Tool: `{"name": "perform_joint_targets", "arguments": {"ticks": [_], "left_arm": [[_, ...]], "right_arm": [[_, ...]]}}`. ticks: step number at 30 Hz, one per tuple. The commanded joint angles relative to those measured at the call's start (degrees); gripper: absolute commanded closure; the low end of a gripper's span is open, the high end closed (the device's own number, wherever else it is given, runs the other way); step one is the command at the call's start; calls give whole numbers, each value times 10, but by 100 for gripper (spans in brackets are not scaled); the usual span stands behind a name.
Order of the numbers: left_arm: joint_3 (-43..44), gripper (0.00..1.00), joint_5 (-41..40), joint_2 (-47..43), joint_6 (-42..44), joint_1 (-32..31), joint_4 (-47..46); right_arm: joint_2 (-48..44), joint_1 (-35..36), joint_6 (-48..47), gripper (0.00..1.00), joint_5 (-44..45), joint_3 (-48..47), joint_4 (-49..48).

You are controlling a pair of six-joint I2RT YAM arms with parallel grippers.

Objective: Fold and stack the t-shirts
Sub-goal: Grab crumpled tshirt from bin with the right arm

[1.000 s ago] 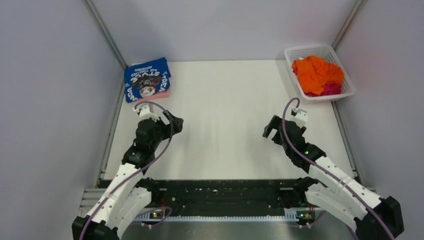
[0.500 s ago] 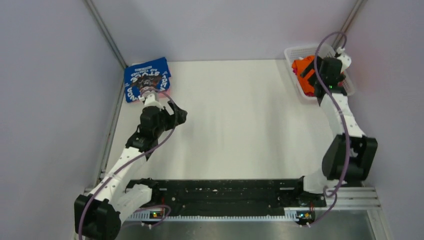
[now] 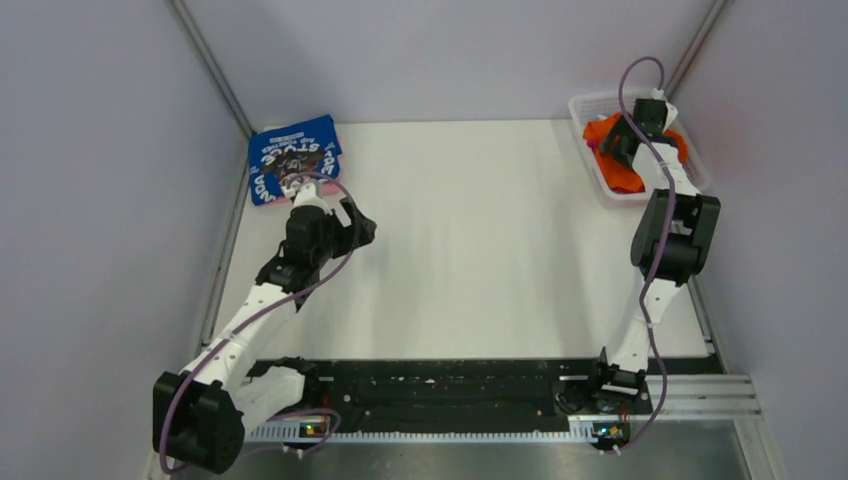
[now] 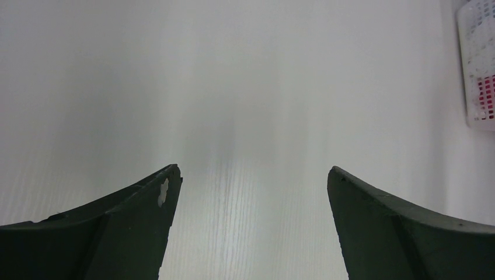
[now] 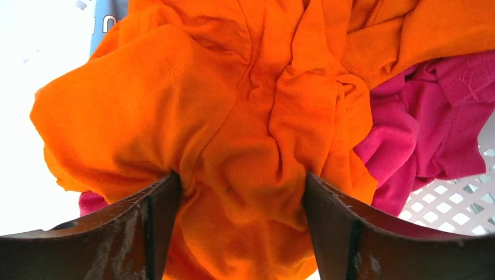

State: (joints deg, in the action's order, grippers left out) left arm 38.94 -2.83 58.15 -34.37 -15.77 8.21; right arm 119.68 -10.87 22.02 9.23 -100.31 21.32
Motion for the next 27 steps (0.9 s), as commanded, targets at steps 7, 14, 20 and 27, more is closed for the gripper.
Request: {"name": "perform_joint_targets", "arguments": {"ticks": [7,14,20,27], "left_arm": [[20,1,-6,-12,-1,-1,5],[23,1,-6,-27,-2,-1,10],[20,1,-6,-38,-5,0,9],[29,1,-7,-41,-3,-1,6]], "right_arm": [[2,-5,-22,83,32,-48,-35],[-44,-13,-65,100,72,-106,-29],[-75,-23,-101,100,82,-185,-9],[-117,-24,-116,100,30,-272,-61]]}}
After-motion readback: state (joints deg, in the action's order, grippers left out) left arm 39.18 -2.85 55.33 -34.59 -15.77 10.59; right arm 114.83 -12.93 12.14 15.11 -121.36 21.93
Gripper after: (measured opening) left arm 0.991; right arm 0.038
